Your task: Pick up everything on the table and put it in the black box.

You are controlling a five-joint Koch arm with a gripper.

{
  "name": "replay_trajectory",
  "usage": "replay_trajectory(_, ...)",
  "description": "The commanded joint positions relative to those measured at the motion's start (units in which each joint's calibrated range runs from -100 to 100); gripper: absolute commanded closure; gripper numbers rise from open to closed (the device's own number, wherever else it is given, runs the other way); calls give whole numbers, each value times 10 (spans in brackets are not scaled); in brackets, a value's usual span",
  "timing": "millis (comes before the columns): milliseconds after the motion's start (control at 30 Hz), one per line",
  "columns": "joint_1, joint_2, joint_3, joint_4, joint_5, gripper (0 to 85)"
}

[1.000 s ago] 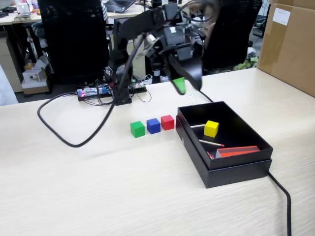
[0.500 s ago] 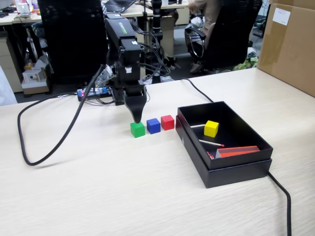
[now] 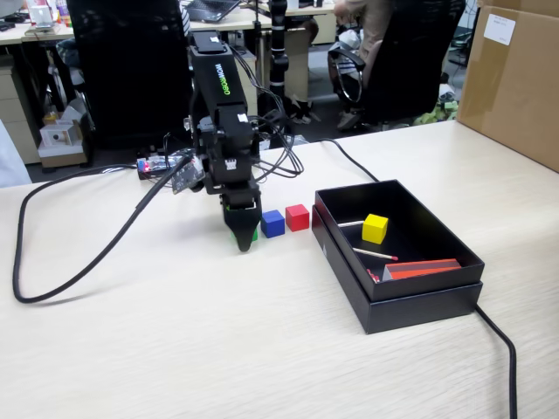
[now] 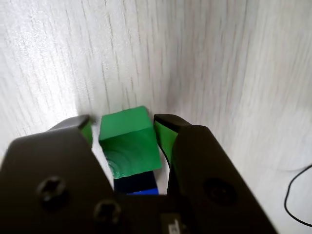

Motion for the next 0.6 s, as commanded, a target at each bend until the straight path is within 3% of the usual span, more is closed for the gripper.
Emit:
replay_trajectory(0,-3,2,31,46,0,731)
replay_trajectory(267,-11,-114,113,21,-9,754)
replay_trajectory(367,30,-121,350,-41,11,753)
replay_trajectory(567,93,58,597,-55,23,753)
